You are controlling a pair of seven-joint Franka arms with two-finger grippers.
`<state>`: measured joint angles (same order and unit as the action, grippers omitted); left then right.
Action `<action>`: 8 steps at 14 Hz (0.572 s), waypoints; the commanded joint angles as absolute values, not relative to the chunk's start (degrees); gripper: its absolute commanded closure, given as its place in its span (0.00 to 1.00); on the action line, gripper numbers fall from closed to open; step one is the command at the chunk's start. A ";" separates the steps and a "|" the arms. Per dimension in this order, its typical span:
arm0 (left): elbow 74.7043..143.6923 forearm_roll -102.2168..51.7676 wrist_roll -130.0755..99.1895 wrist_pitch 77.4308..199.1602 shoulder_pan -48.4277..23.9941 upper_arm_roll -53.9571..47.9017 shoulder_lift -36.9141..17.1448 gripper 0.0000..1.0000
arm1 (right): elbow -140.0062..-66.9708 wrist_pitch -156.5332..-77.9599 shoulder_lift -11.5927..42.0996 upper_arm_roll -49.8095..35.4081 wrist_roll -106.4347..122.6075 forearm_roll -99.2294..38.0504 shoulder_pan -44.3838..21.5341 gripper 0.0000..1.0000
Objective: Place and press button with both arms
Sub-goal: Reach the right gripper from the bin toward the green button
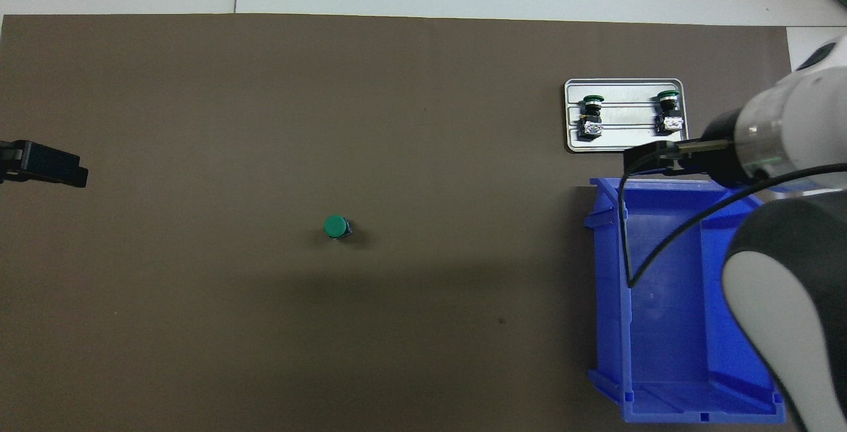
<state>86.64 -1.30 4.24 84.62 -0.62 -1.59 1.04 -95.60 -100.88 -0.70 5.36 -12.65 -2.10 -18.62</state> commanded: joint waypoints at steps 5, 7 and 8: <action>87.80 -0.62 4.39 84.11 0.62 -1.85 2.11 0.00 | -95.81 -121.60 12.46 5.71 -32.40 -4.58 -35.83 0.00; 87.80 -0.62 4.39 84.11 0.62 -1.85 2.11 0.00 | -94.66 -127.16 16.50 5.71 -35.06 -4.40 -39.62 0.00; 87.80 -0.62 4.39 84.11 0.62 -1.85 2.11 0.00 | -93.70 -129.27 18.61 5.63 -35.24 -4.22 -41.55 0.00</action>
